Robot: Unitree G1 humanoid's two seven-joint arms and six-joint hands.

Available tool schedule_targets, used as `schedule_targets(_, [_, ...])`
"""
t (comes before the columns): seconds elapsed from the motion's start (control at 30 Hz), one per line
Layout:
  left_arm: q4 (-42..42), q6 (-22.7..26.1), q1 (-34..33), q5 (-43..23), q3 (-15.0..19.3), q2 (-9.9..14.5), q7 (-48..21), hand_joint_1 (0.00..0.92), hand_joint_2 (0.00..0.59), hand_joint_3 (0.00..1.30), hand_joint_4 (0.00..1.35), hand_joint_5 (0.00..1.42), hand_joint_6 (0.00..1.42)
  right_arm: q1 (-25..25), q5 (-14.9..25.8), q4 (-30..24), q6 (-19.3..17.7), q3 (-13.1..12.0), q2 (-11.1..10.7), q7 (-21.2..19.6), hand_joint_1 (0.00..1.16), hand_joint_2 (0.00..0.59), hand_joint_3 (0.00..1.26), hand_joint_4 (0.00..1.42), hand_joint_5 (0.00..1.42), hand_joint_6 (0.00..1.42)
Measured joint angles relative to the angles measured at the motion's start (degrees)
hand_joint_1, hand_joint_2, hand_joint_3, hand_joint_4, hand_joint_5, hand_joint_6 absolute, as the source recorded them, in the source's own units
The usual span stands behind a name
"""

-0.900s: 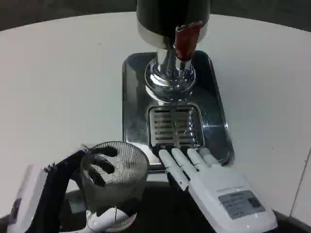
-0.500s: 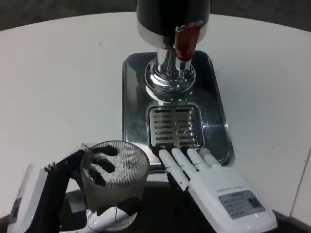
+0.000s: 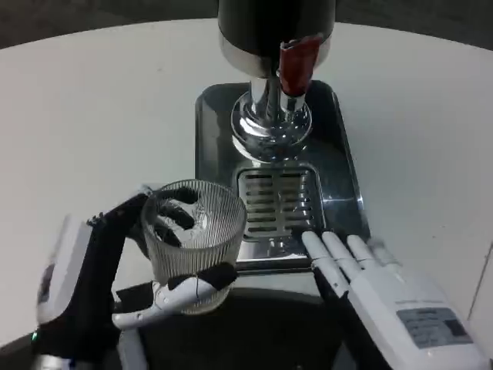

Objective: Grasp the cup under the faucet to collect the drink, then remove the cup.

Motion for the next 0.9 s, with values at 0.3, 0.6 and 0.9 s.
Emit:
schedule_targets(0.3, [9.4,0.8,-9.4,2.8,-1.6,-0.6,2.8,0.571,0.241,1.03,1.11,0.97,0.93,6.0,0.0,-2.5,-0.2,-1.6,1.1,-0.5,0.61,0.322,0.0,0.0,0.0,0.0])
schedule_targets(0.6, [19.8,1.3,-17.3,7.8,-3.6,-0.6,9.6,0.563,0.238,1.03,1.11,0.98,0.95,7.6,0.4,-2.9,-1.2,-2.4,1.8,-2.0,0.61,0.322,0.0,0.0,0.0,0.0])
schedule_targets(0.9, [29.9,2.0,-24.6,11.4,-7.2,-0.7,16.7,0.55,0.243,1.03,1.11,1.0,0.97,11.1,2.4,-4.5,-2.2,-3.1,2.2,-3.0,0.61,0.325,0.0,0.0,0.0,0.0])
